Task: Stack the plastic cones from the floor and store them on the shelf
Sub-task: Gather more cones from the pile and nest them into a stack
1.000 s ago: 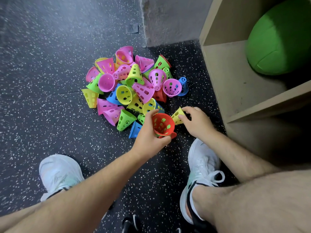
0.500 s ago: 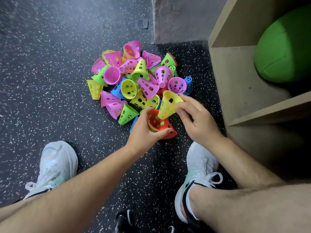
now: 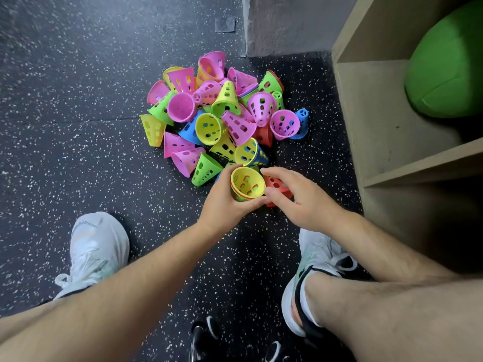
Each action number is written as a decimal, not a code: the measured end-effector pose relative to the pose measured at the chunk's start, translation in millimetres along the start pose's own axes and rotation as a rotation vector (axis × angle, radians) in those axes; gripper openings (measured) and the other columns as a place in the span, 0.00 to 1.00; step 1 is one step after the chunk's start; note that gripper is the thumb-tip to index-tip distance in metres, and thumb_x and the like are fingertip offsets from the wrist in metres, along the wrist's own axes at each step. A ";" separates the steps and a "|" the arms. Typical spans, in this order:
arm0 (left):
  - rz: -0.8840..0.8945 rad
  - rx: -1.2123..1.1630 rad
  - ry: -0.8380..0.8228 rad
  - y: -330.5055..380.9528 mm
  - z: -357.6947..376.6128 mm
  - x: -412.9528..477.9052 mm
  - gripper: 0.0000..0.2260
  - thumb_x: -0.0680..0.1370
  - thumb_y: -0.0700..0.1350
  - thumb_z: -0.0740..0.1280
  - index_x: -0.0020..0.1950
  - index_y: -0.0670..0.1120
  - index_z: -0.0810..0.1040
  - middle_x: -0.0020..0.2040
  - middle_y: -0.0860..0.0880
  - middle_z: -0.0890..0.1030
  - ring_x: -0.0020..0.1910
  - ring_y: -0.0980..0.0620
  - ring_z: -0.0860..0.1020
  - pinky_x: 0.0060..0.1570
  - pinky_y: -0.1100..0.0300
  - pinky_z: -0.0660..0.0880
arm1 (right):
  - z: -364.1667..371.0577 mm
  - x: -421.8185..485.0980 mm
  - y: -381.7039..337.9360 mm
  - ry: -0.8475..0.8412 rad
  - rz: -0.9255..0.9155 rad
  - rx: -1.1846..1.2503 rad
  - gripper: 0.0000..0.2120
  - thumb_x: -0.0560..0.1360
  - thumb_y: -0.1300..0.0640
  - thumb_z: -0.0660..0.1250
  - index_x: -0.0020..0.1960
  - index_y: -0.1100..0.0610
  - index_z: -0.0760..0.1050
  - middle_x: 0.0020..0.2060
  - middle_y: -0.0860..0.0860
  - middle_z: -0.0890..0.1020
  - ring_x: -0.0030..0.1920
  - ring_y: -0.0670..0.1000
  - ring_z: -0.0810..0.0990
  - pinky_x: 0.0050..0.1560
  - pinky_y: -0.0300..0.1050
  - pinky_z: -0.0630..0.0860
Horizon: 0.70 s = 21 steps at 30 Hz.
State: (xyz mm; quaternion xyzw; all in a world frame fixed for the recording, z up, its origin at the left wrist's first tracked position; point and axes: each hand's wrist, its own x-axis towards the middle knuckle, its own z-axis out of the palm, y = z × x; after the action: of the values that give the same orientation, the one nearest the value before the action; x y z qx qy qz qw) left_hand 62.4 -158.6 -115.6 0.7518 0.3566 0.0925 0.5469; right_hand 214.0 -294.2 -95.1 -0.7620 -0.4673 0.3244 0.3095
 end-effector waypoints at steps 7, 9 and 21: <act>0.009 0.007 -0.022 -9.7 0.9 -10.8 0.34 0.66 0.56 0.83 0.66 0.56 0.69 0.58 0.64 0.77 0.57 0.70 0.75 0.57 0.74 0.69 | 24.1 -14.0 17.4 0.236 0.123 -0.226 0.12 0.78 0.50 0.67 0.60 0.50 0.77 0.53 0.47 0.75 0.54 0.52 0.76 0.56 0.52 0.76; -0.007 0.017 -0.026 -11.9 1.6 -15.2 0.35 0.66 0.58 0.82 0.67 0.57 0.69 0.58 0.64 0.77 0.58 0.67 0.76 0.58 0.70 0.71 | 24.5 -14.4 18.9 0.327 0.234 -0.249 0.12 0.77 0.43 0.68 0.48 0.52 0.75 0.44 0.47 0.76 0.45 0.52 0.77 0.47 0.50 0.76; -0.057 0.061 -0.033 -15.6 0.4 -21.9 0.39 0.66 0.60 0.82 0.72 0.53 0.69 0.59 0.65 0.76 0.60 0.63 0.76 0.63 0.62 0.73 | 28.5 10.3 14.7 0.206 0.594 -0.235 0.28 0.75 0.37 0.64 0.28 0.57 0.71 0.23 0.50 0.75 0.31 0.56 0.78 0.35 0.47 0.74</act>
State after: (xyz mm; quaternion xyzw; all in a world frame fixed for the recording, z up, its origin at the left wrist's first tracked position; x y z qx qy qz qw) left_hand 39.8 -170.6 -124.1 0.7592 0.3715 0.0535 0.5318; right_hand 202.8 -285.5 -125.6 -0.9241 -0.2253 0.2655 0.1572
